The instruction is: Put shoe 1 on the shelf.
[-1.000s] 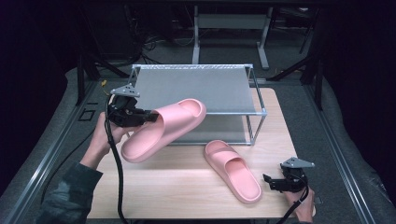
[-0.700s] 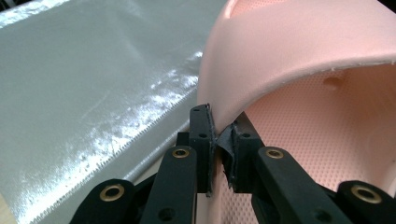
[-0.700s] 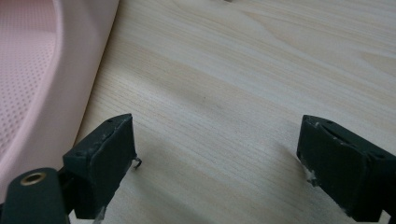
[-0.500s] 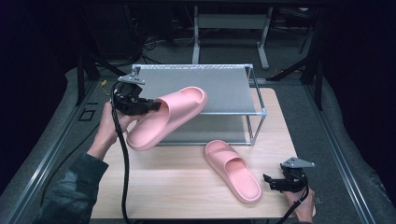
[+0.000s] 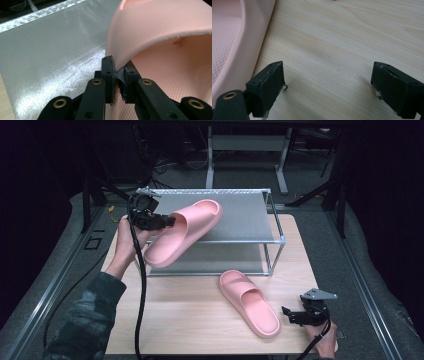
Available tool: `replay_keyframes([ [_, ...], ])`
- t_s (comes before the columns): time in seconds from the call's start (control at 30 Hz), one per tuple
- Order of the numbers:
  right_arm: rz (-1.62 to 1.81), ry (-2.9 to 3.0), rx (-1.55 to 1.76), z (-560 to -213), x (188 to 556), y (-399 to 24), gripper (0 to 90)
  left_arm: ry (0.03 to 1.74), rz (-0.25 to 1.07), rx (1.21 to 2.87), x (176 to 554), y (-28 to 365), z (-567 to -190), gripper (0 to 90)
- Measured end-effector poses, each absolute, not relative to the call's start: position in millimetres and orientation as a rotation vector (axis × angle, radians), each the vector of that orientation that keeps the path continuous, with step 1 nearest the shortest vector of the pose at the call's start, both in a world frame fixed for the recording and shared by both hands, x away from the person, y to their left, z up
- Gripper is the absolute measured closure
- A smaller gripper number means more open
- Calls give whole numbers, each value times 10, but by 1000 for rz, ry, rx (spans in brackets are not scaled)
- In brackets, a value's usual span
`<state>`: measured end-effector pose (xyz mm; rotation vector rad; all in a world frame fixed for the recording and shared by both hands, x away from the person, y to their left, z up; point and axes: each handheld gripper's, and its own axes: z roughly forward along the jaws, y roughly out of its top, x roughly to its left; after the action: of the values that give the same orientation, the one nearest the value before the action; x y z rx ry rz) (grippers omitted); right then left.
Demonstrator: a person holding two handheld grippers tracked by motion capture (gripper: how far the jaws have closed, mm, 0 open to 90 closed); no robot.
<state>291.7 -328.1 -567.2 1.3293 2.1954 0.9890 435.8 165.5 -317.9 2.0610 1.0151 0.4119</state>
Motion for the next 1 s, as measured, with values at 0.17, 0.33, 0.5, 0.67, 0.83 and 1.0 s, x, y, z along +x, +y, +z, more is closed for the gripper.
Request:
replay_keyframes([
  [0.17,989,2193,1332,-5673,2918,-3280,111,1039,426,2066,4436,1609,-3153,823],
  [0.33,986,2196,1335,-5671,2919,-3281,113,1093,438,2049,4553,1552,-3163,823],
  [0.5,983,2197,1335,-5670,2920,-3282,113,1156,467,2037,4666,1515,-3173,823],
  [0.67,988,2194,1337,-5672,2921,-3282,113,1209,474,2020,4768,1478,-3175,823],
  [0.83,986,2196,1340,-5668,2920,-3287,114,1265,503,2016,4859,1455,-3188,823],
  [1.0,989,2197,1337,-5668,2919,-3288,113,1323,501,1984,4935,1466,-3206,823],
])
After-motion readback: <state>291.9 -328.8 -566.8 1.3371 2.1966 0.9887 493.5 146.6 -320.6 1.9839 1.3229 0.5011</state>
